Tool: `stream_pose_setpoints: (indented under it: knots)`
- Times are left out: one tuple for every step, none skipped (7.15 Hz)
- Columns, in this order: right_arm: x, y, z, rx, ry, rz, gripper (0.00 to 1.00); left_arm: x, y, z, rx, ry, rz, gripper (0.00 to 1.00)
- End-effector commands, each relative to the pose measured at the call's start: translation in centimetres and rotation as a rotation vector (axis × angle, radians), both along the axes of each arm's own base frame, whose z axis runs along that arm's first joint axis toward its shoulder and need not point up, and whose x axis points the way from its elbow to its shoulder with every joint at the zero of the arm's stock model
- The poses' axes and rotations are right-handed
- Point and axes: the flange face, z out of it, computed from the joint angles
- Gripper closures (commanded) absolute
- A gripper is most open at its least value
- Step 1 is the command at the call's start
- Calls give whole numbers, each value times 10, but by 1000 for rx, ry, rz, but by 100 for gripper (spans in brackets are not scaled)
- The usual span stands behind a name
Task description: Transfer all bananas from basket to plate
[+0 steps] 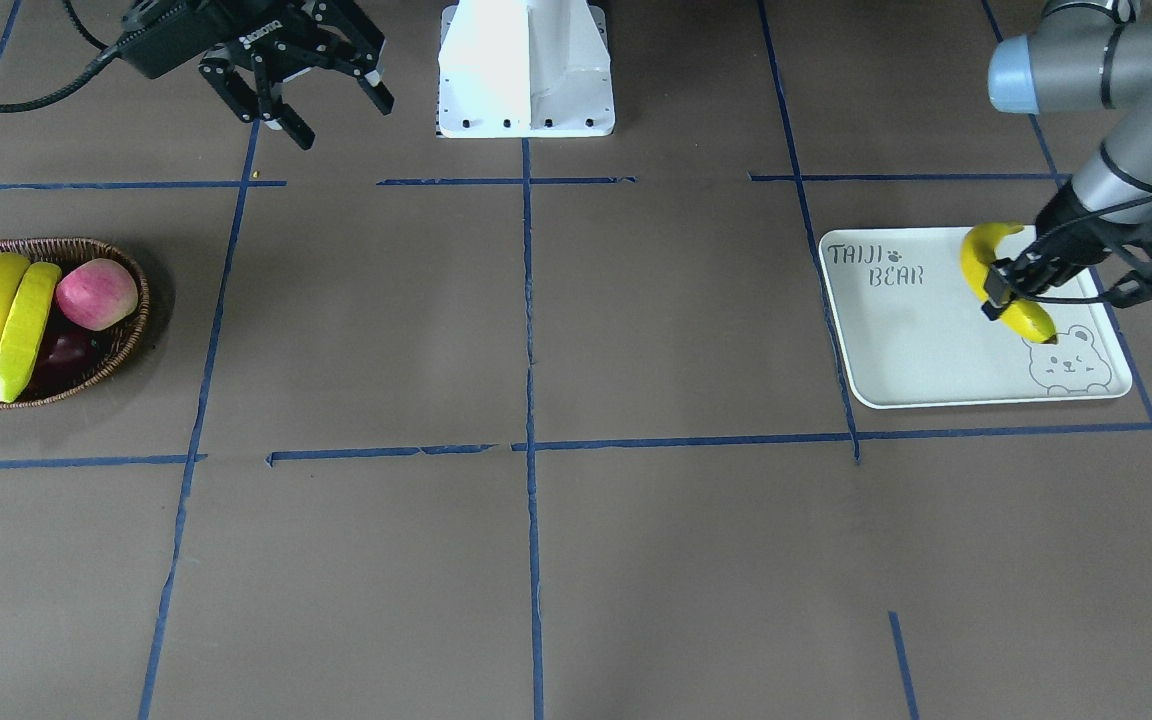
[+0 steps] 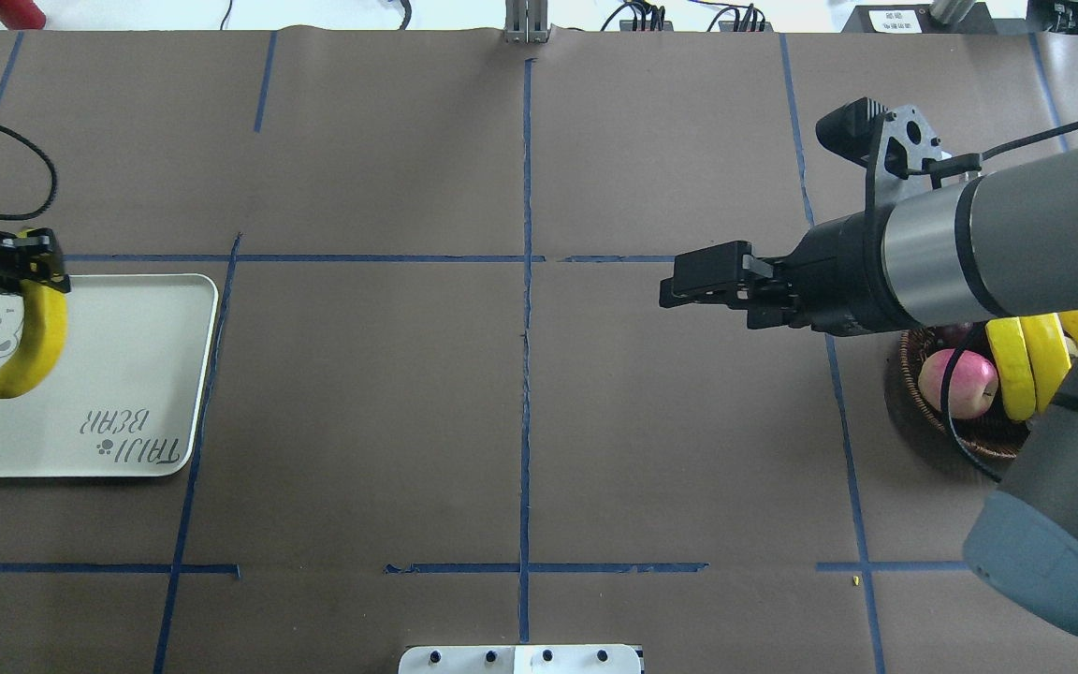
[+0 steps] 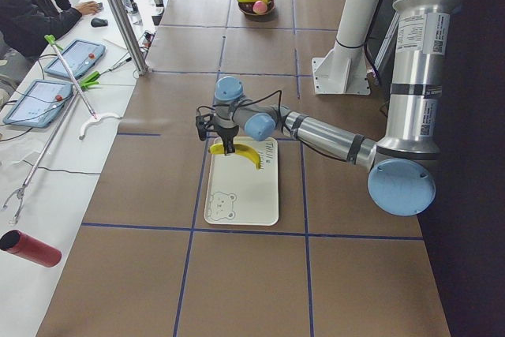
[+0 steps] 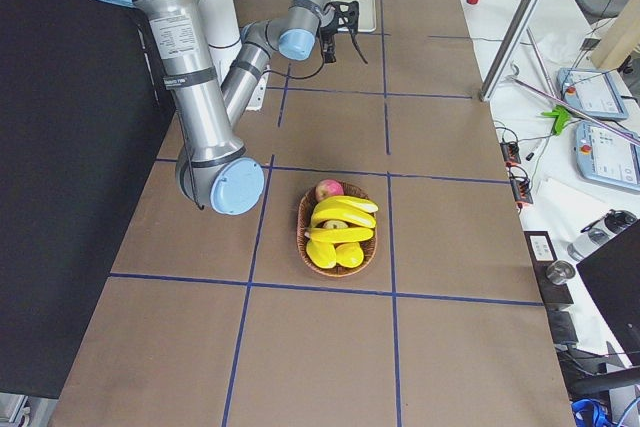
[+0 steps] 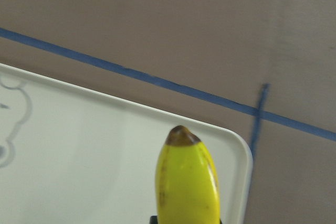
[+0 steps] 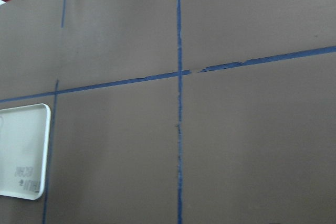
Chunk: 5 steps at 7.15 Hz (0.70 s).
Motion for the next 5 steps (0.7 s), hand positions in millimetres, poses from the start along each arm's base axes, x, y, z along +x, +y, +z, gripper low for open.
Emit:
stream_pose_setpoints:
  knots:
    - [9, -12, 12, 20, 80, -23, 0, -23, -9, 75, -80, -48, 11, 100]
    - [9, -12, 10, 24, 76, -23, 0, -21, -10, 92, -99, -56, 11, 100]
    - [9, -12, 10, 23, 77, -23, 0, -21, -10, 108, -91, -51, 8, 100]
    - [9, -12, 11, 23, 78, -21, 0, -20, -11, 111, -84, -47, 9, 100]
    - [9, -12, 11, 23, 78, -21, 0, -19, -11, 117, -84, -48, 11, 100]
